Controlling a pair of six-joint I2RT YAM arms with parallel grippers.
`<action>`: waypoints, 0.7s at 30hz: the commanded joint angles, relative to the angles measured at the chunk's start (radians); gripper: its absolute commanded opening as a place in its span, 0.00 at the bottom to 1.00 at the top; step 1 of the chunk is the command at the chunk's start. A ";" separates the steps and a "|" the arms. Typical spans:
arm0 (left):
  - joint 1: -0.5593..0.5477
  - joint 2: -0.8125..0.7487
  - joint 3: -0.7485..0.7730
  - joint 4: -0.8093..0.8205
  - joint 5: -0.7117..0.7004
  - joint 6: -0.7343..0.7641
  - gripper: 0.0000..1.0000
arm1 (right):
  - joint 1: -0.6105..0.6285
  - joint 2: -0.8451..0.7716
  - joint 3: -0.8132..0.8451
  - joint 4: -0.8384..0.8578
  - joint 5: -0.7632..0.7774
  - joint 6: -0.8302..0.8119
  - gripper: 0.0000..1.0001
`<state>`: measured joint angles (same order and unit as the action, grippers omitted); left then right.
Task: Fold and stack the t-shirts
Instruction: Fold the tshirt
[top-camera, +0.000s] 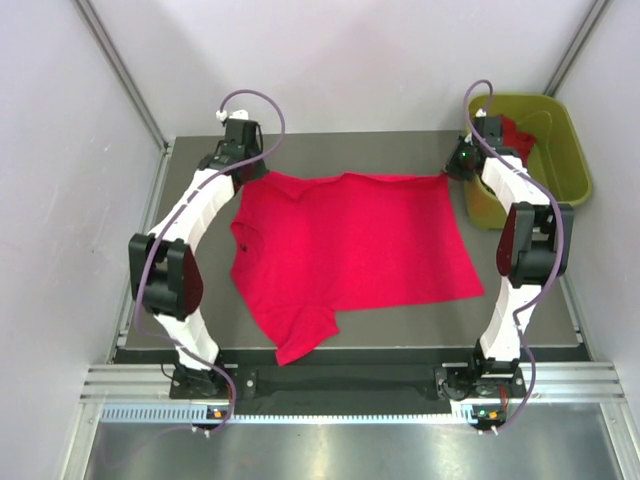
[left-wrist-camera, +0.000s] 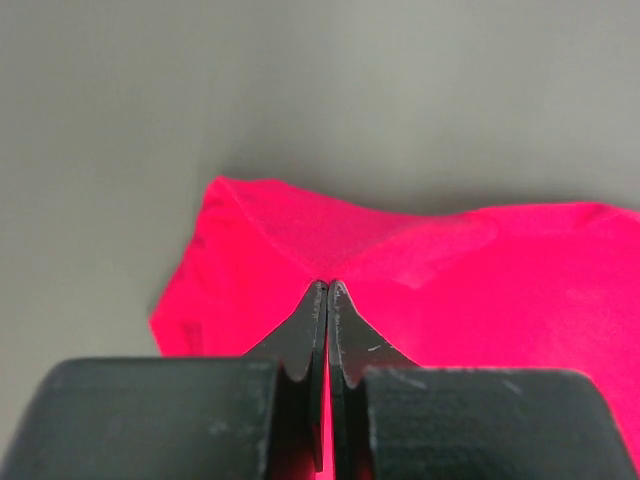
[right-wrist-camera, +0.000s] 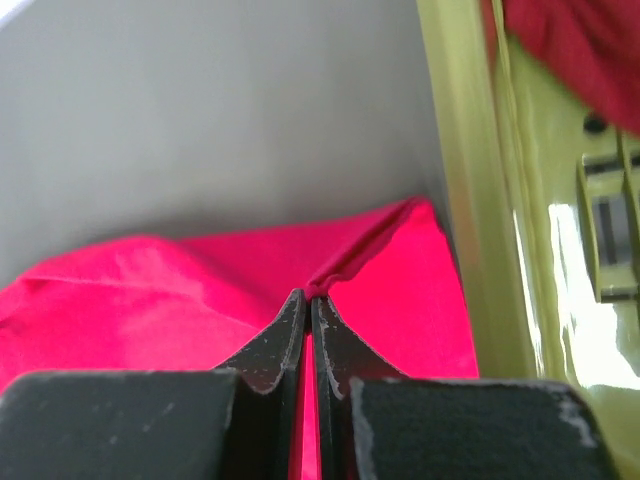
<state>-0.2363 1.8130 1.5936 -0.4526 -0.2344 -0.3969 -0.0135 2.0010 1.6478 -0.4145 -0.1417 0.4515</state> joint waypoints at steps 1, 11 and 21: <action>0.005 -0.093 -0.041 -0.119 0.049 -0.062 0.00 | 0.000 -0.093 -0.032 -0.050 -0.015 -0.008 0.00; 0.006 -0.251 -0.193 -0.196 0.076 -0.088 0.00 | -0.003 -0.180 -0.120 -0.113 0.017 -0.034 0.00; 0.011 -0.325 -0.270 -0.233 0.109 -0.095 0.00 | -0.003 -0.199 -0.144 -0.145 0.057 -0.089 0.00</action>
<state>-0.2329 1.5574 1.3327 -0.6693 -0.1406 -0.4789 -0.0154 1.8618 1.5032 -0.5419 -0.1169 0.3985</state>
